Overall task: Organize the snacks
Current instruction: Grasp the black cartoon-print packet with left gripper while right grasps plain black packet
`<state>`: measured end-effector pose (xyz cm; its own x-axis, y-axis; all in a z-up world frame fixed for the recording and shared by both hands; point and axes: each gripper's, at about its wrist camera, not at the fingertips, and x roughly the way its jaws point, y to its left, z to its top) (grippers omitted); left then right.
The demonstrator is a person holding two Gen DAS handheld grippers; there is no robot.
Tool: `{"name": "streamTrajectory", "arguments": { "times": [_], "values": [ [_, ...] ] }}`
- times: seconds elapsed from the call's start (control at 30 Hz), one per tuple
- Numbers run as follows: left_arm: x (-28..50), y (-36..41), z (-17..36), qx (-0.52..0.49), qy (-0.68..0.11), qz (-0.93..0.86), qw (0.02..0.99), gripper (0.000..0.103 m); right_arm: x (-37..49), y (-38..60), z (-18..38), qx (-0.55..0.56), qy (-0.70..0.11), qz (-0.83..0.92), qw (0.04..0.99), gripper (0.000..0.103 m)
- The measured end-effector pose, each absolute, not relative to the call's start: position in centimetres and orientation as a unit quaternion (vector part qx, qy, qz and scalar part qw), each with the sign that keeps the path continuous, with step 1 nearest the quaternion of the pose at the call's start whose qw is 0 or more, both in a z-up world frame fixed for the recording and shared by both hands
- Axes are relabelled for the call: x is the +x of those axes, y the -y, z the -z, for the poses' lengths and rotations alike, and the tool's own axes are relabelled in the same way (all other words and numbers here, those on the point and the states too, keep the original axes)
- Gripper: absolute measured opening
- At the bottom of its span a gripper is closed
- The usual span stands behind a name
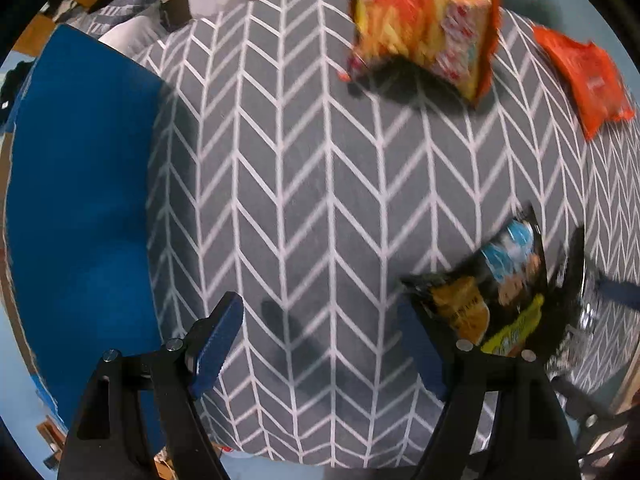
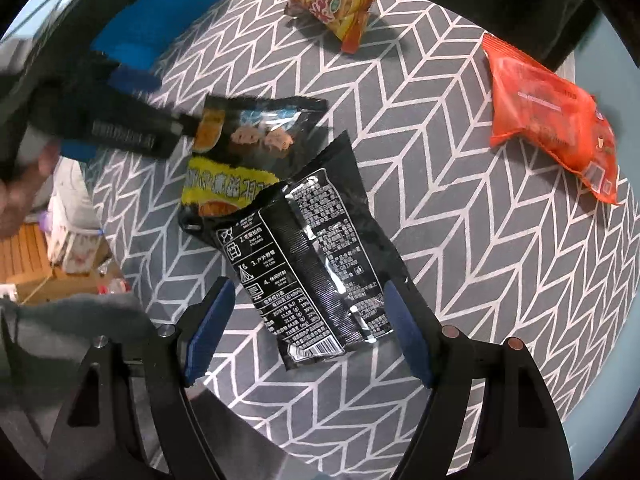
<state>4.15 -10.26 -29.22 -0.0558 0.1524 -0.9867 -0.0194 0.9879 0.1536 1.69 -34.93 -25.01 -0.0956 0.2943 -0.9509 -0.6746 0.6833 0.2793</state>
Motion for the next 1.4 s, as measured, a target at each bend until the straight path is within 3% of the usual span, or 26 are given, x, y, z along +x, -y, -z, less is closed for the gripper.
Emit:
{"name": "streamTrajectory", "arguments": {
  "times": [0.23,0.5,0.73,0.83,1.23,1.4],
  "values": [
    [5.0,6.6,28.0,-0.001,-0.731,-0.066,0.680,0.080,2.5,33.1,26.1,-0.178,-0.646,-0.336,0.662,0.077],
    [2.4,7.1,25.5,-0.088,-0.744,-0.049,0.661,0.082,6.0,37.5,26.2,-0.043,-0.693,-0.233,0.681,0.070],
    [1.9,11.2,25.9,-0.118,-0.749,-0.048,0.650,0.087,8.3,43.1,26.6,0.042,-0.710,-0.129,0.690,0.070],
    [1.8,13.3,25.8,-0.133,-0.750,-0.051,0.646,0.087,8.7,44.2,26.7,0.064,-0.707,-0.132,0.691,0.076],
    [5.3,20.7,34.7,-0.121,-0.766,-0.095,0.624,0.090,7.1,48.6,25.4,0.094,-0.701,-0.138,0.694,0.076],
    [5.8,21.5,35.6,-0.101,-0.760,-0.087,0.636,0.093,6.9,48.2,24.9,0.086,-0.699,-0.135,0.697,0.077]
  ]
}}
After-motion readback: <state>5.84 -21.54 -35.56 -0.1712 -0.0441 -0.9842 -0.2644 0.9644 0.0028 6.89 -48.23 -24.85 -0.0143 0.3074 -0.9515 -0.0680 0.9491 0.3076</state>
